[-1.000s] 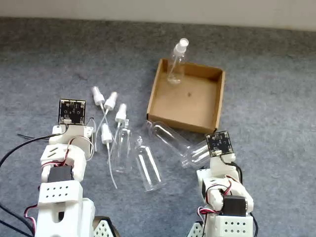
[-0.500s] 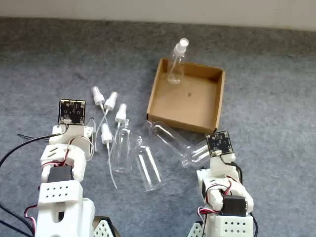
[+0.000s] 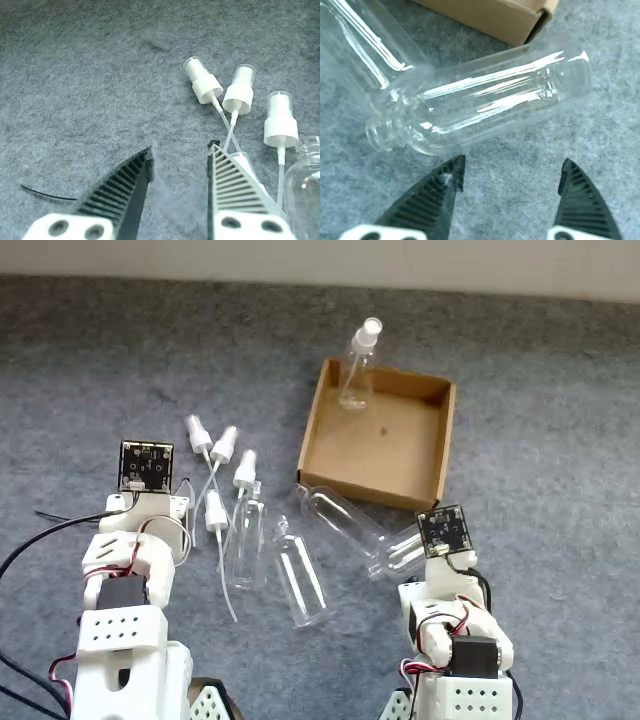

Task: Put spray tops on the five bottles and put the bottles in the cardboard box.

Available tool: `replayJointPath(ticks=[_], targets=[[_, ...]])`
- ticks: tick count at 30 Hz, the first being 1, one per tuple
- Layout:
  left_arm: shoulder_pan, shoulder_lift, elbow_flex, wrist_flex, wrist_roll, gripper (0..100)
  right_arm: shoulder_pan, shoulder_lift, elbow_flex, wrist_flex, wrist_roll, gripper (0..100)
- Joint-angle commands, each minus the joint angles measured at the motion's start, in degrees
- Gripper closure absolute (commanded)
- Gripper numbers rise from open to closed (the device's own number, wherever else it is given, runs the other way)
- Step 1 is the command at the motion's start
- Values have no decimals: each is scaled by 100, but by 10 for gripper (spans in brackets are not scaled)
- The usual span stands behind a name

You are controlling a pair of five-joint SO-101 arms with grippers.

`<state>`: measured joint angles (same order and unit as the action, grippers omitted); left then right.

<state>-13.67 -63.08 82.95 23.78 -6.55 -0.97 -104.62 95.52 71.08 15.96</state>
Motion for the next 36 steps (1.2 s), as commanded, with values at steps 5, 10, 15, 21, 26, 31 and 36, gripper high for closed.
replayJointPath(ticks=[5,10,15,21,26,31,36], targets=[[-66,-101,-31,-97,-9,836,66,-40,998,22,62,741],[-66,-101,-31,-97,-9,836,66,-40,998,22,62,741],[-66,-92,-31,-97,-9,836,66,-40,998,22,62,741],[-66,-110,40,-105,-9,836,66,-40,998,22,44,741],[-48,-119,57,-114,-18,836,57,-31,998,22,35,741],[-40,-119,57,-114,-26,836,57,-57,998,92,53,741],[-40,-119,66,-114,-26,836,66,-57,998,92,53,741]])
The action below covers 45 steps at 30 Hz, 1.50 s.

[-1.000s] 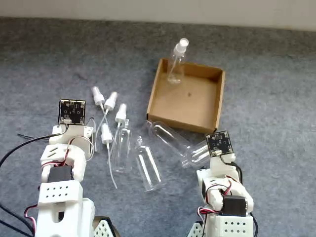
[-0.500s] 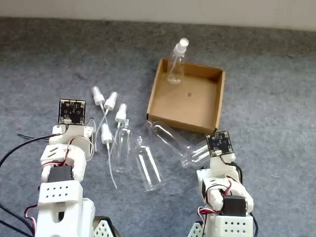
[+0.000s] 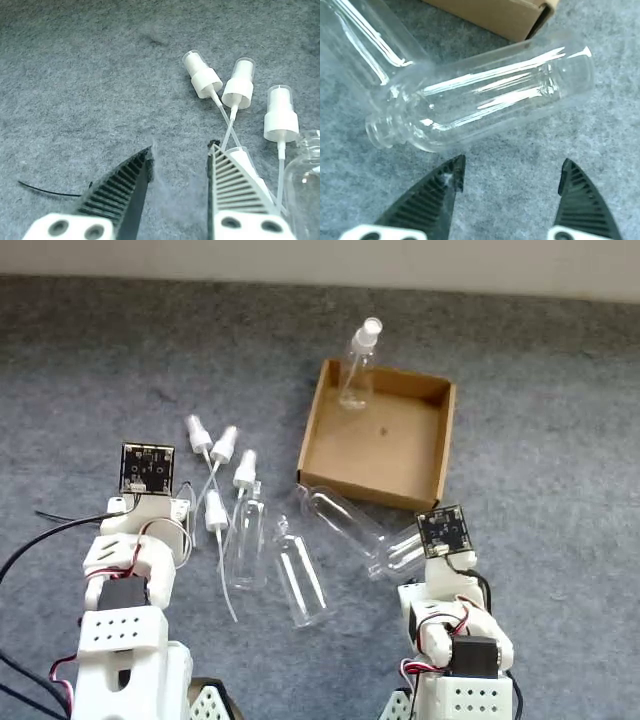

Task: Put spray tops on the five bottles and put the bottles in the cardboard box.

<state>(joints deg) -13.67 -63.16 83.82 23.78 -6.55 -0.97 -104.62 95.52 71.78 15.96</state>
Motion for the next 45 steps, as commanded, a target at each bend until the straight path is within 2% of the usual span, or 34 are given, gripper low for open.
replayJointPath(ticks=[1,10,12,16,20,23,26,34,42,45], targets=[[-40,-110,-22,-114,-26,836,57,-57,998,22,53,741],[-40,-110,-13,-114,-26,836,92,-57,989,22,97,741],[-31,-110,-13,-114,-26,836,286,-48,822,22,580,741],[-13,-110,-4,-114,-26,836,1077,-66,646,-101,2145,741],[48,-110,-4,-114,-26,836,1402,-66,646,-242,2391,741],[48,-110,-4,-114,-35,836,1446,-57,593,22,2629,741],[48,-110,-4,-114,-35,836,1288,-22,75,286,3051,741],[57,-110,4,-114,-35,836,171,435,-1921,822,2892,738],[57,-110,4,-114,-35,836,-338,3741,-3407,831,3657,738],[57,-110,4,-114,-35,836,-514,4980,-4057,892,4325,738]])
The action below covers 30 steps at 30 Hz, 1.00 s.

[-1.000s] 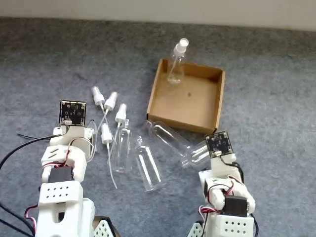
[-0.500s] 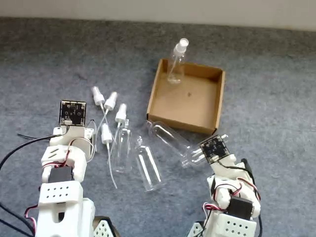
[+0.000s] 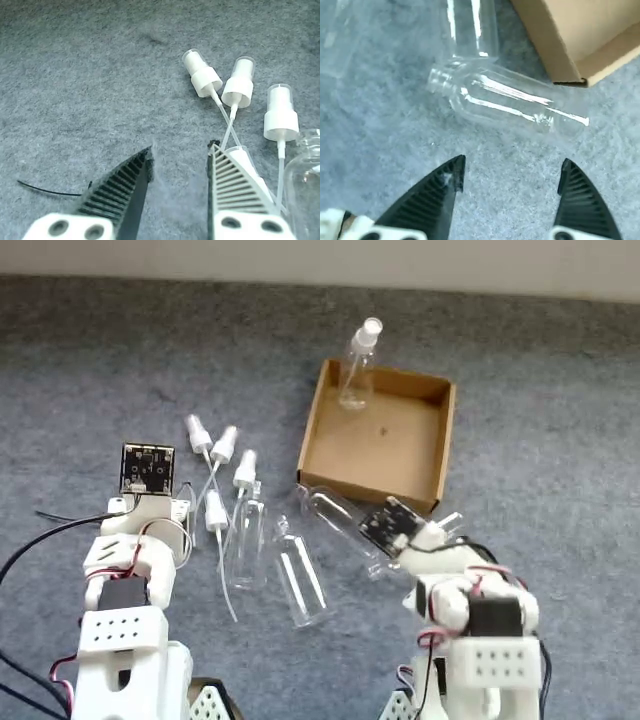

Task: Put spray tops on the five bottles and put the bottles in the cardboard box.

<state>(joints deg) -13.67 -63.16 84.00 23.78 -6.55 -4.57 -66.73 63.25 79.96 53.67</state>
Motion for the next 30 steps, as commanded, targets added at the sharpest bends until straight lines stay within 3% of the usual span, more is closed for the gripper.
replayJointPath(ticks=[1,5,9,17,22,30], targets=[[57,-110,-13,-114,-35,836,-163,1587,-1015,110,844,738],[57,-110,-13,-114,-35,836,-180,2941,-1692,514,2004,738],[57,-110,-13,-114,-35,836,-180,3767,-2246,435,2585,738],[57,-110,-13,-114,-35,836,-382,4382,-2668,-303,2892,673],[57,-110,-13,-114,-35,836,-743,4602,-2677,-356,2884,670],[57,-110,-13,-114,-35,836,-690,5437,-2659,-875,2857,670]])
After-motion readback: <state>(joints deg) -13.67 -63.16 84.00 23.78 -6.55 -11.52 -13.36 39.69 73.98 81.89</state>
